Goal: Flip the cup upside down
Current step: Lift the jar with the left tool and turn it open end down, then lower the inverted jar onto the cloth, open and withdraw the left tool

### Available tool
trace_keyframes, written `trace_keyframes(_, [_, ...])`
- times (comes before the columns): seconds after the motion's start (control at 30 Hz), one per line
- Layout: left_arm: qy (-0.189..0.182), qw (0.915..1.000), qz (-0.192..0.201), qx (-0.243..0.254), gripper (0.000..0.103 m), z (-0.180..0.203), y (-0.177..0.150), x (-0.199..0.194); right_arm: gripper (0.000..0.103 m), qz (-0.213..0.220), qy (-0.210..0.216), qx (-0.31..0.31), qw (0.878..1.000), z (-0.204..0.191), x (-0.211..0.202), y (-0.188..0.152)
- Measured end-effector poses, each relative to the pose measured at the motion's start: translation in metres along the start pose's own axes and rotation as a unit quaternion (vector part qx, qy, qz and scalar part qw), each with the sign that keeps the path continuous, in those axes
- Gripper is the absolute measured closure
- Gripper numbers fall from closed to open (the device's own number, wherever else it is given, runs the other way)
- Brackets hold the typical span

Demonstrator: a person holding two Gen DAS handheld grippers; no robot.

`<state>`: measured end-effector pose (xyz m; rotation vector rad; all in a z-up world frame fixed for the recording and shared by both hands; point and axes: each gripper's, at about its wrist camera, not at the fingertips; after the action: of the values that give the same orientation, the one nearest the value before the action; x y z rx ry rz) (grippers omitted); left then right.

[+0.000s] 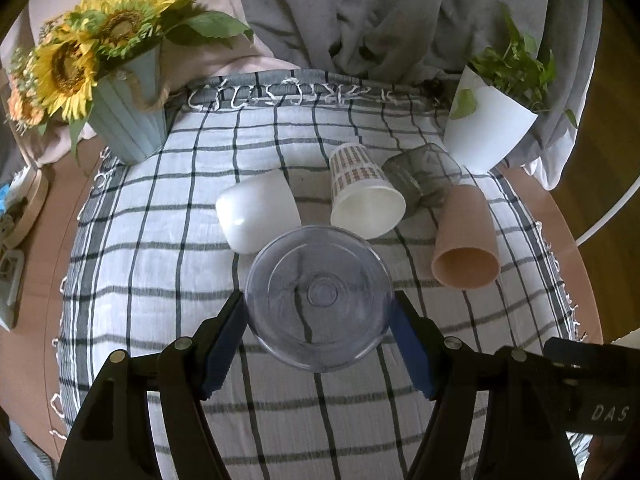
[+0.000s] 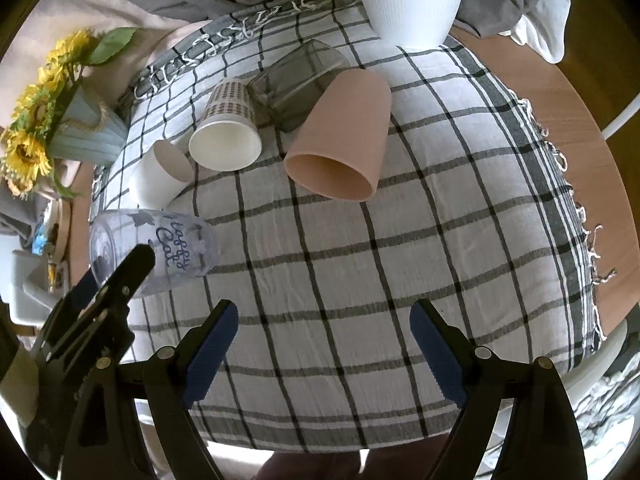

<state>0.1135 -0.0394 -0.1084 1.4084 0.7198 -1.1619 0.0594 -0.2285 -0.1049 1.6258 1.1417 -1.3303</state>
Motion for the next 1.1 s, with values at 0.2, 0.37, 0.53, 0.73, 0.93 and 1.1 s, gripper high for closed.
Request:
trace_keyframes(0.2, [-0.003, 1.0, -0.002, 0.0, 0.032, -0.001, 0.01, 0.005, 0.015, 0.001, 0.003, 0.009, 1.0, -0.001, 0.0, 0.004])
trace_keyframes(0.37, [-0.005, 1.0, -0.004, -0.001, 0.032, -0.003, 0.012, 0.006, 0.015, 0.0, 0.005, 0.011, 1.0, -0.002, 0.001, 0.005])
trace_keyframes(0.53, [-0.005, 0.9999, -0.012, -0.001, 0.03, -0.003, 0.013, 0.007, 0.015, 0.0, 0.005, 0.015, 1.0, -0.002, 0.001, 0.005])
trace_keyframes(0.73, [-0.006, 0.9998, -0.019, 0.001, 0.025, -0.002, 0.012, 0.006, 0.015, 0.008, -0.003, 0.015, 1.0, -0.003, -0.002, 0.004])
trace_keyframes(0.93, [-0.012, 0.9999, -0.006, -0.001, 0.016, -0.001, 0.005, -0.014, 0.015, 0.016, -0.007, 0.013, 1.0, -0.003, -0.008, -0.001])
trace_keyframes(1.1, [0.026, 0.9993, 0.019, -0.017, 0.003, -0.005, -0.005, -0.041, 0.013, 0.033, -0.009, 0.013, 0.999, -0.003, -0.021, -0.012])
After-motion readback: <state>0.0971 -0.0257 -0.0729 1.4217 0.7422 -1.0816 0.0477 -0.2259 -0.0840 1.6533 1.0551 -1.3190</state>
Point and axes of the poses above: each gripper's, at about its wrist camera, not at the fingertips, and x roughly the way its jaws point, z to its right, y to its top, and after that the axes turned 10 degrees about -z, right-handed
